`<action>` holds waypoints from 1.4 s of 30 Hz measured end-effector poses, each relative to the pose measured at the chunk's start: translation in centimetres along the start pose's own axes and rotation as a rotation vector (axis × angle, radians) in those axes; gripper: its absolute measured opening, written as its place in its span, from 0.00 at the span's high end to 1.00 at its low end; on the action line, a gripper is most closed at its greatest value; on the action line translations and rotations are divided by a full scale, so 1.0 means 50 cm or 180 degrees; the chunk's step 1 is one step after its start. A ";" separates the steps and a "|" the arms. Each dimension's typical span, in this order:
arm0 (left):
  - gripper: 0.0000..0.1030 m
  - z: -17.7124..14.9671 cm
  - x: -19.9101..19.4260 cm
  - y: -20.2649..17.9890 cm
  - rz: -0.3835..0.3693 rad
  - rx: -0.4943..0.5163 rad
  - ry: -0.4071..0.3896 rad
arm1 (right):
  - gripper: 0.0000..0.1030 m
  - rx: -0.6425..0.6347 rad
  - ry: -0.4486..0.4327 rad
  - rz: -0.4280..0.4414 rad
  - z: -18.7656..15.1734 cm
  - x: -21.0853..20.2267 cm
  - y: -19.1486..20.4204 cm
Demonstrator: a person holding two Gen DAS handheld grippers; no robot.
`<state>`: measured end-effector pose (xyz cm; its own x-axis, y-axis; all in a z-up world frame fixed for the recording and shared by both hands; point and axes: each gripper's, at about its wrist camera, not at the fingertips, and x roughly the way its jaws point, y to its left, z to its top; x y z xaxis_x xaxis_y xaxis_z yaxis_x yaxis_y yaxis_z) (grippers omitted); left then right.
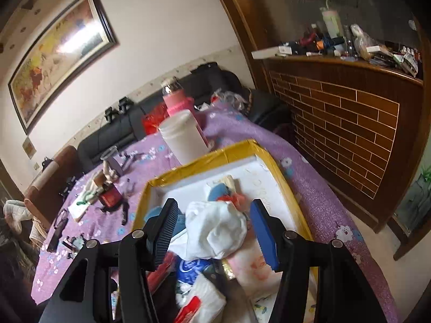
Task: Organize soft objects
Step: 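Open the left gripper over the tray while the right releases the white cloth, then move both grippers back over the table away from the tray, then grasp the red mesh bag with the left gripper while the right grasps the blue-and-gold bag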
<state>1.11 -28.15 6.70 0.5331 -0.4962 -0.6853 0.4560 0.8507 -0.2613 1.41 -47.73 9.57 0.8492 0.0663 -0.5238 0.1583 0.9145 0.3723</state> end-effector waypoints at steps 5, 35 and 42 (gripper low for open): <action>0.28 -0.023 -0.036 0.012 0.0054 0.0015 -0.0036 | 0.42 -0.0063 0.0066 0.0135 -0.019 -0.011 0.039; 0.17 -0.213 -0.313 0.424 0.0774 -0.1174 -0.0295 | 0.42 -0.0922 0.0543 0.0812 -0.151 0.086 0.420; 0.16 -0.199 -0.250 0.408 0.0784 -0.1024 -0.0108 | 0.42 -0.0769 0.0709 0.0768 -0.150 0.128 0.368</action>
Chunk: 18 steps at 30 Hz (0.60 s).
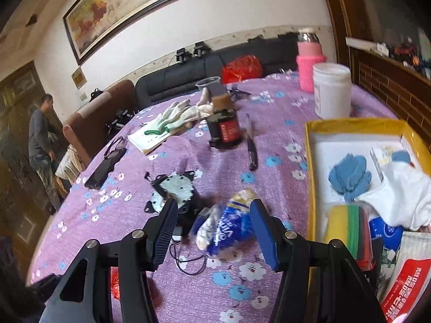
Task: Organize soft objects
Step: 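Grasp the red mesh bag with the left gripper while the right grasps the blue-and-gold bag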
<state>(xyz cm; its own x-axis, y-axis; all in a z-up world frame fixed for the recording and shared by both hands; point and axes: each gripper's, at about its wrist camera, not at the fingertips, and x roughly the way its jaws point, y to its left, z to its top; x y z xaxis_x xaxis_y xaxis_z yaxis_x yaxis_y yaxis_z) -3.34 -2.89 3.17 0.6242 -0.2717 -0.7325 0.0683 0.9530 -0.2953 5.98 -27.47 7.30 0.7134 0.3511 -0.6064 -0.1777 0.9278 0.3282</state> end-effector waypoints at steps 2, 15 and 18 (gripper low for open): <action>0.16 0.005 0.025 -0.027 0.0054 0.0129 0.0098 | 0.42 0.0058 -0.0026 -0.0022 0.006 -0.006 -0.011; 0.53 0.026 0.089 -0.032 0.0177 0.0061 0.0021 | 0.31 -0.0072 0.0421 -0.0192 -0.008 0.054 0.001; 0.53 0.028 0.076 -0.033 0.0242 0.0053 -0.0105 | 0.31 0.0006 0.0548 -0.0285 -0.008 0.070 -0.004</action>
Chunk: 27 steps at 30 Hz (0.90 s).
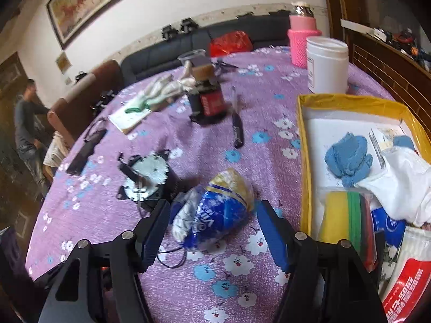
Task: Organize soft objects
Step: 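Grasp the red mesh bag with the left gripper while the right grasps the blue-and-gold bag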
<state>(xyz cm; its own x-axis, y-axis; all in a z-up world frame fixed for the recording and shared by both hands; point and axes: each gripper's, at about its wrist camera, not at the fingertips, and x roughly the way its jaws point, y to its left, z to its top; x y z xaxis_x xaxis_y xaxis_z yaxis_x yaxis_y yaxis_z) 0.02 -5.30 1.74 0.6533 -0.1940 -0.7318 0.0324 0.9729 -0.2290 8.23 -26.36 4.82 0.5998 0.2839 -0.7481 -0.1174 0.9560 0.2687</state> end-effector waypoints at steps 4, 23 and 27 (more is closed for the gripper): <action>0.53 0.001 -0.003 0.010 0.0015 -0.0075 -0.0015 | 0.31 -0.0060 0.0227 -0.0134 0.008 0.025 0.016; 0.53 -0.001 -0.004 0.013 0.0001 -0.0098 0.0000 | 0.58 -0.0681 0.0352 0.0187 -0.075 -0.036 0.069; 0.53 -0.001 -0.003 0.014 0.0008 -0.0110 0.0009 | 0.56 -0.1041 0.0439 0.0262 -0.095 -0.028 0.105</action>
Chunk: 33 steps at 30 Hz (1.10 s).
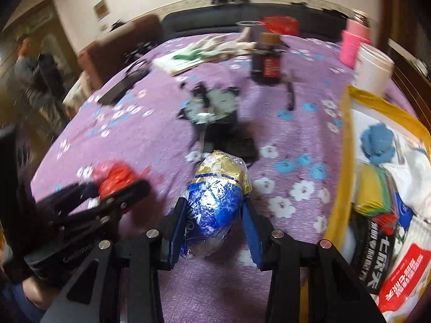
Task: Organize soft objects
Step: 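Grasp the red mesh bag with the left gripper while the right grasps the blue-and-gold bag, then hold the red mesh bag and blue-and-gold bag above the table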
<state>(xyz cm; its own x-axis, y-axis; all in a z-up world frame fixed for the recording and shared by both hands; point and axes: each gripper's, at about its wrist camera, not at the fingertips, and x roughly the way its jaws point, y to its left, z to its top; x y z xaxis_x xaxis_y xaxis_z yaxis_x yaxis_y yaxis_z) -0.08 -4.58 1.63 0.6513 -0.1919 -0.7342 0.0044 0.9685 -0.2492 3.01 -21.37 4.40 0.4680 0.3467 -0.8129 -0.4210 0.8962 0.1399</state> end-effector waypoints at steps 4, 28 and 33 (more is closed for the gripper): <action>0.53 0.000 0.000 0.002 -0.0003 -0.0019 0.0002 | 0.56 -0.0101 0.0065 -0.0109 -0.003 0.042 0.004; 0.53 0.001 -0.014 -0.010 -0.0014 0.0061 -0.0138 | 0.61 -0.0017 -0.0663 0.0023 -0.018 -0.006 -0.007; 0.53 0.001 -0.013 -0.011 -0.0018 0.0068 -0.0134 | 0.61 -0.0001 -0.0663 0.0034 -0.019 -0.007 -0.011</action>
<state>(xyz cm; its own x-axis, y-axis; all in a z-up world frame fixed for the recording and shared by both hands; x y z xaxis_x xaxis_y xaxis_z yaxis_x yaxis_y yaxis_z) -0.48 -4.98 2.26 0.6825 -0.1910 -0.7055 0.0242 0.9706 -0.2394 2.38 -22.25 4.07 0.6139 0.4059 -0.6770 -0.4271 0.8921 0.1475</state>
